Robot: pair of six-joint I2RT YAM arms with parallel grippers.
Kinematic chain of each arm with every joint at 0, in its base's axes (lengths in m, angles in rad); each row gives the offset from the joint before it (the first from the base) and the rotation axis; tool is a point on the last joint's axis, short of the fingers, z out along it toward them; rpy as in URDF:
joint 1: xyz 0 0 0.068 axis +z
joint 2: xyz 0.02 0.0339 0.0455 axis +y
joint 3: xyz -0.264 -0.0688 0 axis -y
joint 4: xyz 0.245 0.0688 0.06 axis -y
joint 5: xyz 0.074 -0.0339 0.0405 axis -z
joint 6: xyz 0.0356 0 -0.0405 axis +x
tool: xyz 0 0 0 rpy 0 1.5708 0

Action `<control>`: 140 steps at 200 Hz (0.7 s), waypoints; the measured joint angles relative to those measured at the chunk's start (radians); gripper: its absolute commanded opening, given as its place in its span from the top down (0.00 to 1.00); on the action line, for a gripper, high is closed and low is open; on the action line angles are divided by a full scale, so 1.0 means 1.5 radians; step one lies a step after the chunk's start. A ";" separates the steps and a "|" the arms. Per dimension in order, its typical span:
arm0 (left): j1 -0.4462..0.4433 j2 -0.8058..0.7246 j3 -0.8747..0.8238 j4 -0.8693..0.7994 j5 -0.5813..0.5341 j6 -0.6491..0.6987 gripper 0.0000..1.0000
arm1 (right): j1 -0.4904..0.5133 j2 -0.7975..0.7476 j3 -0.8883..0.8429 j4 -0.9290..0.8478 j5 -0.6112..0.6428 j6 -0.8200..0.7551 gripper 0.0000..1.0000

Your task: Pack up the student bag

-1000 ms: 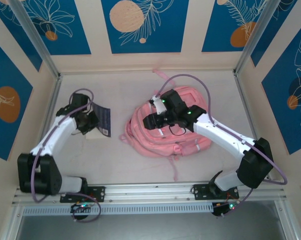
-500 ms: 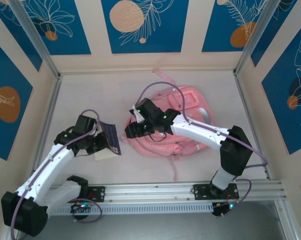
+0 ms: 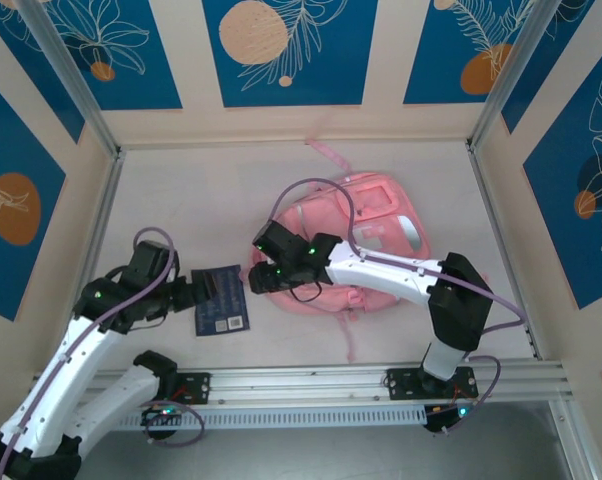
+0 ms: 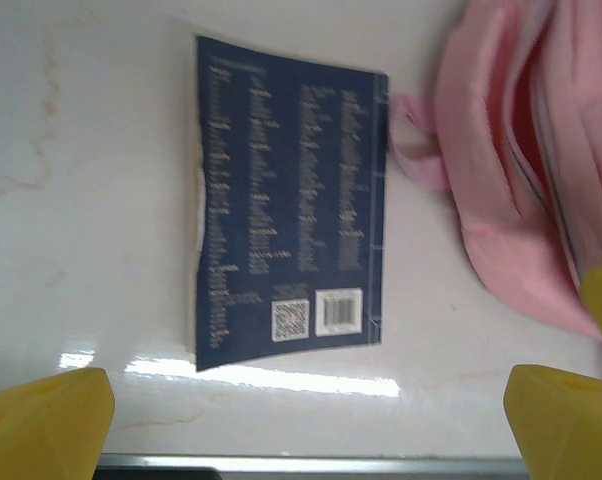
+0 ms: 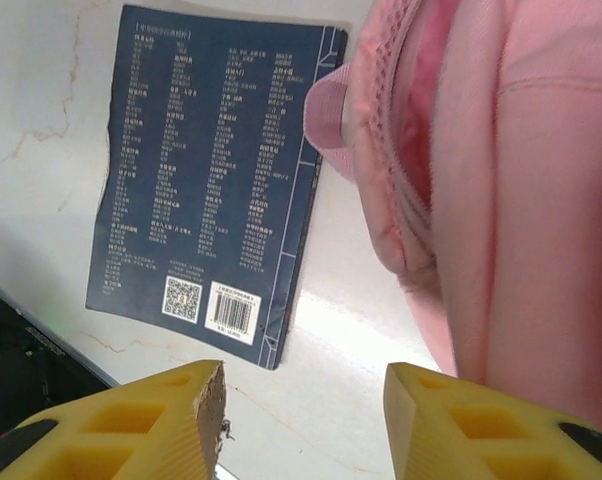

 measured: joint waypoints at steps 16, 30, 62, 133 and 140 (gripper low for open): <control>0.000 0.032 -0.007 0.004 -0.022 -0.020 0.00 | 0.011 0.014 0.013 -0.005 0.000 0.005 0.55; 0.002 0.057 -0.025 0.019 -0.032 -0.036 0.02 | 0.018 0.031 0.027 -0.007 -0.002 0.006 0.55; 0.032 0.085 -0.087 0.081 -0.043 -0.063 0.15 | 0.022 0.068 0.047 0.000 -0.016 0.019 0.54; 0.090 0.100 -0.237 0.234 -0.017 -0.100 0.40 | 0.022 0.180 0.123 0.006 -0.028 0.046 0.59; 0.093 0.103 -0.247 0.245 -0.015 -0.103 0.40 | 0.021 0.191 0.127 0.006 -0.031 0.048 0.59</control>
